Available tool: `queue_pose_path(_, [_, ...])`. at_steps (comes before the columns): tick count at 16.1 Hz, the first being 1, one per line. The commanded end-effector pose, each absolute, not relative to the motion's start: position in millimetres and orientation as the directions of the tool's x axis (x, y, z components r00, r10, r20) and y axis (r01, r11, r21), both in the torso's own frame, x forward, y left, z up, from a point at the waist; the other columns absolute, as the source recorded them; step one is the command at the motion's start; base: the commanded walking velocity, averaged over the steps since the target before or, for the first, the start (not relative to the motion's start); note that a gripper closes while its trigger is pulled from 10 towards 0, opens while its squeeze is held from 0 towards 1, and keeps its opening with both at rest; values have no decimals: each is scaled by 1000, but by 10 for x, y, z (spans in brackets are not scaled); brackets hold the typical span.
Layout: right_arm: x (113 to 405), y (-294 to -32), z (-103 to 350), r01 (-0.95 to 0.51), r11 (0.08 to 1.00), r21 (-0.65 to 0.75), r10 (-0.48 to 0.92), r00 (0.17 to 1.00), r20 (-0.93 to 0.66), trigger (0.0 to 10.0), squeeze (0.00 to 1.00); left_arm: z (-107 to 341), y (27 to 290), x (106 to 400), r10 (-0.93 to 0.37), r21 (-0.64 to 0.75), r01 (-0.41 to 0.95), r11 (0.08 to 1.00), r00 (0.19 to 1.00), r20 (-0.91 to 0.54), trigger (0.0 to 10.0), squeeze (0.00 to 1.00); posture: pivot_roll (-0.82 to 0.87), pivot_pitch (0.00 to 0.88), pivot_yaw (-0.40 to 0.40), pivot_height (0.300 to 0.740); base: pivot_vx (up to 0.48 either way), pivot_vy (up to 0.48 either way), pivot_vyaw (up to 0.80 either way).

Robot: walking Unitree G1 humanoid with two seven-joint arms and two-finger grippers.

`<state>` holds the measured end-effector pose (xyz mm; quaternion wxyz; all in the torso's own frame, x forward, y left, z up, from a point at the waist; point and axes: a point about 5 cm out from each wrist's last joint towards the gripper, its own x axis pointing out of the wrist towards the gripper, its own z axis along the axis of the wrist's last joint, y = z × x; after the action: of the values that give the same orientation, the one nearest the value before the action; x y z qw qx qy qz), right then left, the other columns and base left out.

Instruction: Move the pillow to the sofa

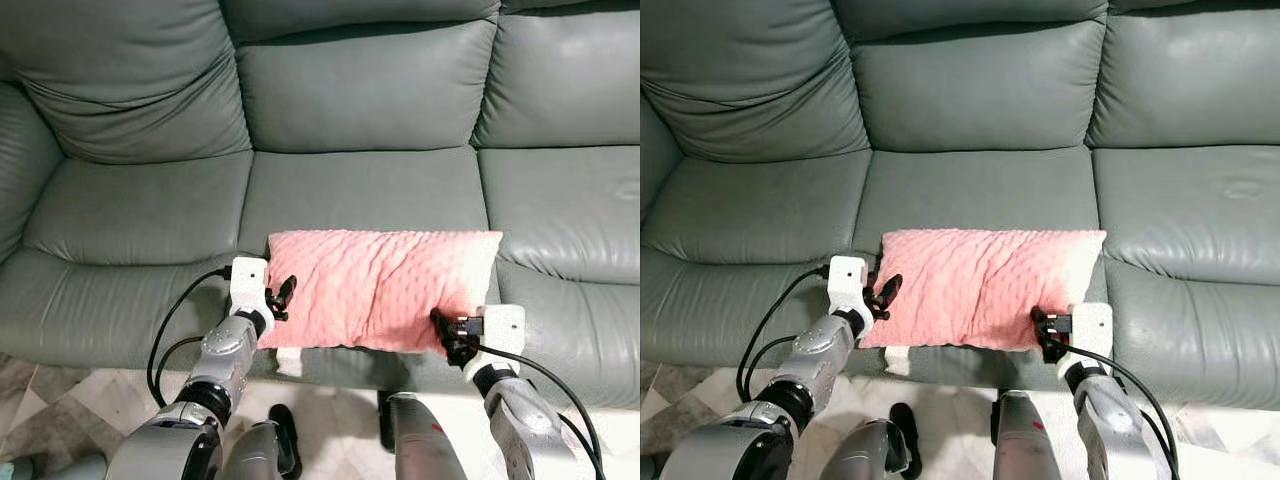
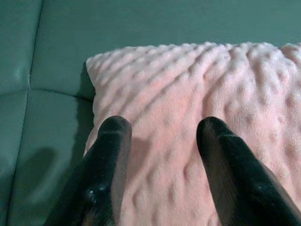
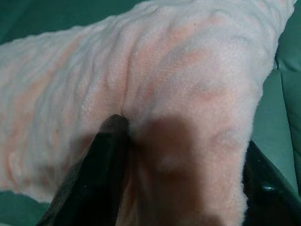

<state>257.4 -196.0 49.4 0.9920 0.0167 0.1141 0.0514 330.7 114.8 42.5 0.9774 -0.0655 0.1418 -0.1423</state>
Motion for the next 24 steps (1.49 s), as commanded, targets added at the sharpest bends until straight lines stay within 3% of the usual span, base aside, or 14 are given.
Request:
queue_pose_path(1, [2499, -1915, 316, -99, 989, 108, 127, 949, -288, 10000, 1000, 293, 1302, 3204, -266, -165, 225, 960, 917, -296, 10000, 1000, -148, 417, 166, 740, 0, 0, 0])
queue_pose_path(9, [2881, -1877, 365, -88, 987, 136, 120, 962, -245, 10000, 1000, 201, 1432, 3081, -246, -138, 214, 967, 922, -298, 10000, 976, -87, 417, 175, 740, 0, 0, 0])
queue_pose_path(10, [2903, -1893, 386, -83, 988, 130, 112, 965, -237, 10000, 1000, 194, 1422, 3069, -258, -138, 226, 964, 919, -299, 10000, 0, -87, 417, 172, 740, 0, 0, 0])
queue_pose_path(17, [2618, -2082, 269, 44, 996, -78, -67, 947, -315, 10000, 1000, 118, 1415, 2956, -327, -154, 292, 944, 893, -310, 10000, 0, -100, 362, 167, 740, 0, 0, 0])
queue_pose_path(19, [2566, -2076, 259, 61, 993, -102, -91, 942, -323, 10000, 1000, 107, 1484, 2963, -292, -211, 233, 949, 900, -324, 10000, 0, -115, 321, 164, 740, 0, 0, 0])
queue_pose_path(22, [2589, -2061, 308, 77, 984, -162, -126, 941, -313, 10000, 1000, 205, 1482, 3010, -327, -207, 276, 939, 903, -277, 10000, 0, -127, 248, 160, 740, 0, 0, 0])
queue_pose_path(24, [2691, -1901, 438, 34, 989, -141, -72, 960, -271, 10000, 1000, 313, 1536, 3060, -332, -211, 286, 935, 914, -232, 10000, 0, -145, 159, 151, 740, 0, 0, 0])
